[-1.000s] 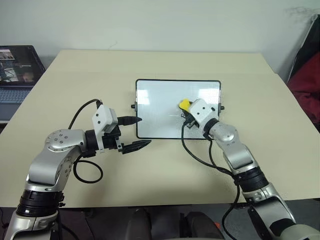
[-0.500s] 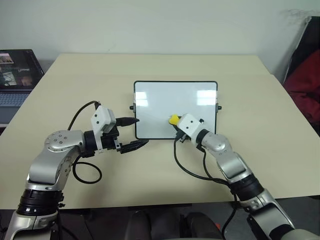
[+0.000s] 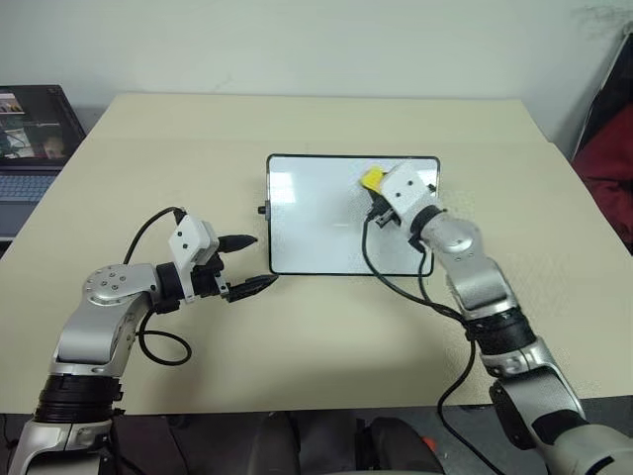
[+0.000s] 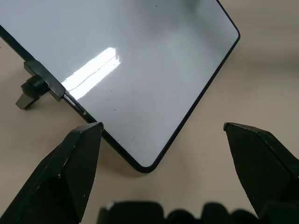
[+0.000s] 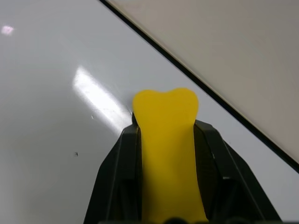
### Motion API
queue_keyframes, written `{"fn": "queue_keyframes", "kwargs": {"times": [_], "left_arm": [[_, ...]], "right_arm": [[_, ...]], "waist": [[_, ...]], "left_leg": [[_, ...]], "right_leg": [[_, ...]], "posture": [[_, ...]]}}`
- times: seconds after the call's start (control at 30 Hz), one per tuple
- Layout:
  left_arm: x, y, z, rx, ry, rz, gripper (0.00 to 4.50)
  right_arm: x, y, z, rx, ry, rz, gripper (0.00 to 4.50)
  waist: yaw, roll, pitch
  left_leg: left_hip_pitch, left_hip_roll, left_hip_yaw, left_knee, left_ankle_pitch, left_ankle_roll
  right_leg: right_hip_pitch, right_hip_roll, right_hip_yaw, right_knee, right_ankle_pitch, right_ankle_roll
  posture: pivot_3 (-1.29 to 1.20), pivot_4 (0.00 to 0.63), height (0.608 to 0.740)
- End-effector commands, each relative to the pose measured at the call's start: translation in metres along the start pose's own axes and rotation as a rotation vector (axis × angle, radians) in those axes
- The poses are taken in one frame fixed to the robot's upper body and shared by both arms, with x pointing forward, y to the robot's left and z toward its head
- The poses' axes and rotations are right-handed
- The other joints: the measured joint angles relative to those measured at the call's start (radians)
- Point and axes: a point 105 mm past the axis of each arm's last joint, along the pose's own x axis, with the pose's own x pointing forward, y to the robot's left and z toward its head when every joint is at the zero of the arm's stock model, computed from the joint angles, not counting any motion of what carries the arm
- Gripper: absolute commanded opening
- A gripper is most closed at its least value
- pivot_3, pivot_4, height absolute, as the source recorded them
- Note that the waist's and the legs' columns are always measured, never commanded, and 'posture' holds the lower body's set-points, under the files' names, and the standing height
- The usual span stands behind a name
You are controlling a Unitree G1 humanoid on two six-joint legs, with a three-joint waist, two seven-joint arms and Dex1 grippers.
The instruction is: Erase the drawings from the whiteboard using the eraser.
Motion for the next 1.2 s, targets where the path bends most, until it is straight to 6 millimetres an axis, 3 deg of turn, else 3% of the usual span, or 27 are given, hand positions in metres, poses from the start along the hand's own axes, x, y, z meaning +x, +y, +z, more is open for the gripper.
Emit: {"fn": "queue_keyframes", "kwargs": {"times": [0.03, 0.27, 0.4, 0.63, 0.73, 0.8, 0.93, 1.1, 1.2], "left_arm": [[-0.004, 0.001, 0.016, 0.057, -0.031, 0.004, 4.50], [-0.002, -0.001, 0.020, 0.057, -0.048, 0.002, 4.50], [0.001, -0.002, 0.022, 0.056, -0.058, -0.004, 4.50], [0.005, -0.006, 0.028, 0.056, -0.084, -0.027, 4.50], [0.007, -0.009, 0.030, 0.056, -0.091, -0.043, 4.50], [0.011, -0.015, 0.035, 0.065, -0.103, -0.074, 4.50], [0.018, -0.022, 0.042, 0.085, -0.124, -0.111, 4.50], [0.022, -0.030, 0.048, 0.096, -0.144, -0.147, 4.50], [0.025, -0.041, 0.054, 0.103, -0.168, -0.200, 4.50]], "right_arm": [[0.001, 0.039, -0.028, -0.009, 0.057, 0.109, 1.14], [-0.016, 0.090, -0.061, 0.022, 0.127, 0.265, 1.14], [-0.016, 0.098, -0.054, 0.050, 0.102, 0.292, 1.14], [-0.022, 0.056, 0.007, 0.077, -0.071, 0.193, 1.14], [-0.030, 0.041, 0.016, 0.075, -0.083, 0.160, 1.14], [-0.042, 0.018, 0.021, 0.096, -0.088, 0.102, 1.14], [-0.071, -0.009, 0.018, 0.137, -0.056, 0.022, 1.14], [-0.101, -0.017, 0.010, 0.221, 0.016, -0.032, 1.14], [-0.128, -0.029, -0.008, 0.287, 0.114, -0.124, 1.14]], "waist": [[-0.004, -0.001, -0.001], [-0.007, -0.002, -0.002], [-0.011, -0.002, -0.001], [-0.007, -0.001, 0.000], [0.006, -0.001, 0.000], [0.010, -0.001, 0.000], [0.021, 0.000, 0.000], [0.016, 0.000, 0.000], [0.013, 0.000, 0.000]], "left_leg": [[0.000, 0.000, 0.000, 0.000, 0.000, 0.000], [0.009, 0.000, -0.002, 0.001, 0.000, 0.000], [0.021, 0.000, -0.003, 0.001, 0.001, 0.002], [0.020, 0.000, -0.005, 0.000, 0.002, 0.002], [0.003, -0.001, -0.006, 0.000, 0.001, 0.002], [-0.001, 0.000, -0.005, 0.000, 0.002, 0.001], [-0.003, -0.001, -0.004, -0.001, 0.001, -0.003], [-0.002, -0.001, -0.004, 0.000, 0.000, -0.001], [-0.002, -0.001, -0.004, 0.000, 0.000, -0.001]], "right_leg": [[0.000, 0.000, 0.000, 0.000, 0.000, 0.000], [0.010, 0.000, 0.000, 0.001, 0.000, 0.000], [0.021, -0.001, 0.000, 0.000, -0.001, 0.003], [0.021, -0.001, -0.001, 0.000, -0.002, 0.003], [0.006, 0.000, -0.002, 0.001, 0.001, 0.000], [0.002, 0.000, -0.002, -0.001, 0.001, 0.000], [0.001, 0.000, -0.002, -0.003, 0.000, 0.001], [0.002, 0.000, -0.001, -0.003, 0.000, 0.001], [0.002, 0.000, -0.001, -0.002, 0.000, 0.001]], "posture": [[0.00, 0.150, 0.740], [0.00, 0.150, 0.740], [0.00, 0.150, 0.740], [0.00, 0.150, 0.740], [0.00, 0.150, 0.740], [0.00, 0.150, 0.740], [0.00, 0.150, 0.740], [0.00, 0.150, 0.740], [0.00, 0.150, 0.740]]}}
